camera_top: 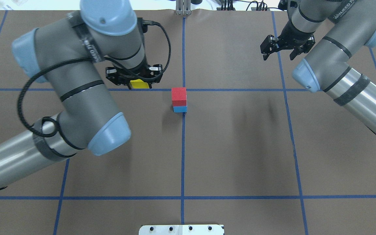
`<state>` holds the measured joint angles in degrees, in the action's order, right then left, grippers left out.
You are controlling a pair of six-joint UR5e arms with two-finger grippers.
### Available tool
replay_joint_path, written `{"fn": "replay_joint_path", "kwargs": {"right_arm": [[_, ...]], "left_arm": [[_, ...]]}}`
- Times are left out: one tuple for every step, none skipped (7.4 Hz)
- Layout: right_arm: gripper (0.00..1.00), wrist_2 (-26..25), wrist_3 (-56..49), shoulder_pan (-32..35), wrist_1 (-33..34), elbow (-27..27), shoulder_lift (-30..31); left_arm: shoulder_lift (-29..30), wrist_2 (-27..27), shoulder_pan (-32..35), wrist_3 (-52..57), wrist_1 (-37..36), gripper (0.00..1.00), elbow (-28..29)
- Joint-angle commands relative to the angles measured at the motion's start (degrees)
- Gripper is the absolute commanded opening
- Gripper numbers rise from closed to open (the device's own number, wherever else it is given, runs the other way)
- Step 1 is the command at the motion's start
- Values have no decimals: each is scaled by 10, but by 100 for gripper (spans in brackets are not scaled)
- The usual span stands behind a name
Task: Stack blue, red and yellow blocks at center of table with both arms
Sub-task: 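Carry the yellow cube with the left gripper onto the red cube and release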
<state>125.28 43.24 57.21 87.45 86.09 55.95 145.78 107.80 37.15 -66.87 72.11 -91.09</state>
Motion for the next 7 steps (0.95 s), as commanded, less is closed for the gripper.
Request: {"fn": "replay_joint_path", "kwargs": {"right_arm": [[99,1,0,0,0,0,-1],[99,0,-1,0,0,0,0],[99,0,-1,0,0,0,0],[99,0,-1,0,0,0,0],[99,0,0,0,0,0,-1],[99,0,0,0,0,0,-1],[99,0,0,1,0,0,0]], "left_arm": [[18,-2,-15,-21,55,0,58],[21,-2,-16,-20,62,0,65],[25,-2,-18,-19,69,0,73],[32,-2,-19,-14,71,0,87],[35,-1,-19,-13,71,0,93],[36,-1,-24,-14,73,0,94],[35,-1,-29,-15,73,0,94]]}}
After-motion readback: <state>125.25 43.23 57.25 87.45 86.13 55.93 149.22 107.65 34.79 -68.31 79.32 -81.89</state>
